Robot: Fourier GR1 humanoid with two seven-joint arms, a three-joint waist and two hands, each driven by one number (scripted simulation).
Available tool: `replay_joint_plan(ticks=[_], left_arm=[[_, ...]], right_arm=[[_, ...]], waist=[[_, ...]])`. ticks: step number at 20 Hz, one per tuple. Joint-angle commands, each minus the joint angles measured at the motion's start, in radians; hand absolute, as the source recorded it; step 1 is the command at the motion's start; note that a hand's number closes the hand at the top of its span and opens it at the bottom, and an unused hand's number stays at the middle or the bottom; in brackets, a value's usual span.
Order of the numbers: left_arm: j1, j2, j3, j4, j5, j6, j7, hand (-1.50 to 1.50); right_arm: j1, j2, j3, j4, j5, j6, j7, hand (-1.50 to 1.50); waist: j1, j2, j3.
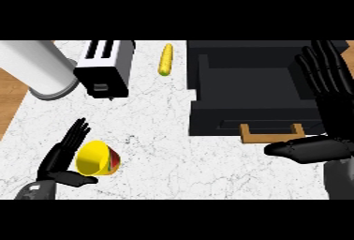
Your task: Pick up the cup, place it into the drawer and close the drawer
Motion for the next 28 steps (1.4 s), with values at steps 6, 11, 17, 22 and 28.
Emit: replay_joint_plan(ticks=[6, 11, 17, 22, 28], left_arm=[[-0.060, -0.044, -0.026, 0.182, -0.049, -0.014, -0.239, -1.50], [-0.123, -0.009, -0.011, 0.255, -0.048, -0.026, -0.271, -1.50], [-0.138, -0.064, -0.033, 0.286, -0.071, 0.007, -0.305, -1.50], [-0.157, -0.058, -0.041, 0.287, -0.059, -0.088, -0.266, -1.50], [-0.135, -0.115, -0.083, 0.212, -0.078, -0.087, -0.383, 1.50]], right_arm=[[0.003, -0.013, -0.015, 0.037, -0.014, 0.024, -0.022, -1.50], [-0.032, 0.004, 0.009, 0.031, -0.001, 0.007, -0.009, -1.50], [-0.044, -0.019, -0.021, 0.021, -0.030, 0.012, 0.028, -1.50], [-0.009, -0.029, -0.031, 0.004, -0.030, 0.020, 0.022, -1.50], [-0.047, -0.046, -0.057, 0.056, -0.038, 0.023, 0.015, -1.50]], waist=[[-0.007, 0.004, -0.001], [-0.012, 0.006, -0.003], [-0.016, 0.006, -0.003], [-0.013, 0.003, -0.002], [-0.005, 0.006, -0.003]])
